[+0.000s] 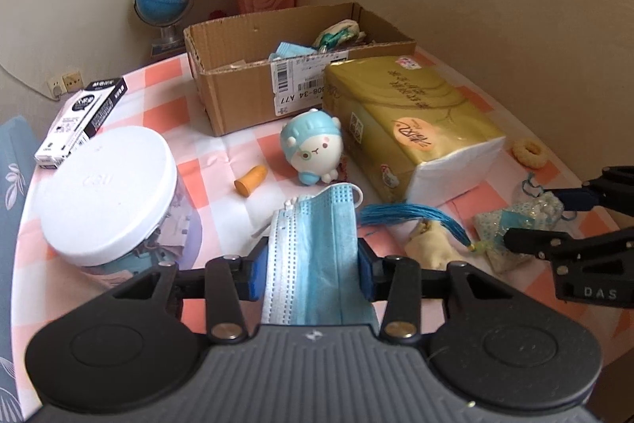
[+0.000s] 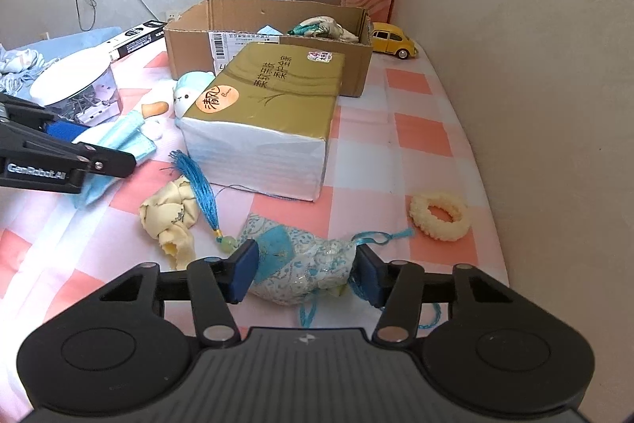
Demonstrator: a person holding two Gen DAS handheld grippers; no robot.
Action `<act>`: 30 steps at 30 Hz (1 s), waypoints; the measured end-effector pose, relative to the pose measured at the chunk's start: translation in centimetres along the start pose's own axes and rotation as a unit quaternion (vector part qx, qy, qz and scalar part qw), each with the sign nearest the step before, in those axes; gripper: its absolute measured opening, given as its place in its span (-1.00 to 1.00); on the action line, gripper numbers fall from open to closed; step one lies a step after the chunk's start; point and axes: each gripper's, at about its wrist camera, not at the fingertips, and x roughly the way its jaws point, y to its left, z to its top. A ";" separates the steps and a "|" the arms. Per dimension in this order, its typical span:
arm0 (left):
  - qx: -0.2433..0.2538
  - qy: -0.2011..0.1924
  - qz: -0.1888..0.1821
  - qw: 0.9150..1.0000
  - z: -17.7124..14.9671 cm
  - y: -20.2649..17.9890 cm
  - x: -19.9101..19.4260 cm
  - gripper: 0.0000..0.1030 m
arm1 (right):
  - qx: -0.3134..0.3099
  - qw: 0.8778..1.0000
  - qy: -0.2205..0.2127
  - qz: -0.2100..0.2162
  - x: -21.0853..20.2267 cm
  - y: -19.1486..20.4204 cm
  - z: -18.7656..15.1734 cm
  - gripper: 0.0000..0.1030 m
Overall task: Organize soft objects
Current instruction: 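Close right tool on the blue embroidered sachet while left tool holds the mask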
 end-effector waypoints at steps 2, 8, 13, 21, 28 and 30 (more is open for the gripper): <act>0.001 -0.002 0.003 1.000 -0.2 -0.1 -0.5 -0.18 | 0.004 1.000 0.005 -0.002 -0.1 -0.1 -0.1 0.35; -0.007 -0.004 0.000 1.000 -0.6 -0.2 -1.2 -0.18 | 0.014 1.000 -0.015 0.006 -1.0 0.2 0.0 0.66; -0.008 0.001 -0.004 1.000 -0.7 -0.2 -0.9 -0.18 | 0.003 1.000 -0.006 0.002 0.1 1.1 0.0 0.66; -0.007 0.004 -0.011 1.000 -0.7 0.0 -0.7 -0.18 | -0.010 1.000 0.001 0.008 1.2 1.6 -0.6 0.60; 0.003 0.012 -0.021 1.000 -0.6 -0.1 -0.7 -0.18 | -0.009 1.000 0.002 0.029 0.8 1.5 -0.5 0.09; 0.009 0.011 -0.022 1.000 -0.5 -0.2 -1.0 -0.18 | -0.009 1.000 0.005 0.027 0.7 1.4 -0.5 0.05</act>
